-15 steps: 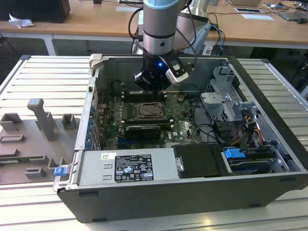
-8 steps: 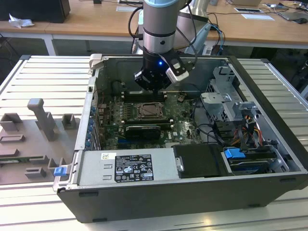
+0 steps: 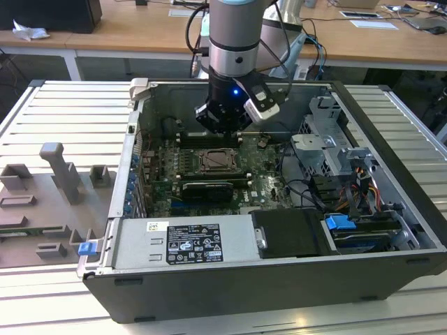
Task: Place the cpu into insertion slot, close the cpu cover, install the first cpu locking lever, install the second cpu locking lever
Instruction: 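Install the second cpu locking lever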
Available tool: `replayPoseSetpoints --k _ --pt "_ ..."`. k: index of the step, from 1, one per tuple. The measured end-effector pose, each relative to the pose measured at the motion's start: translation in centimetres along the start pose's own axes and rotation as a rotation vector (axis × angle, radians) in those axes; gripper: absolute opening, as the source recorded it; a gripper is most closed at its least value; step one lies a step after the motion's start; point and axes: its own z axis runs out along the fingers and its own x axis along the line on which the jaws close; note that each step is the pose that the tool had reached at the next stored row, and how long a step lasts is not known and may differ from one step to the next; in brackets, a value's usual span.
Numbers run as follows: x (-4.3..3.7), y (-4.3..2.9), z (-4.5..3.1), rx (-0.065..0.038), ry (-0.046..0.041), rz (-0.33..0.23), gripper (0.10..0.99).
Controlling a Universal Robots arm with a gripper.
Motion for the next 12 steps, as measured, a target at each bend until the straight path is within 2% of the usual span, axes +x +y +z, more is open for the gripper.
replayPoseSetpoints --k 6,12 --pt "0.08 -0.85 -0.06 0.000 0.0000 0.000 0.106" --pt "0.12 -1.30 -0.03 0.000 0.0000 0.000 0.106"
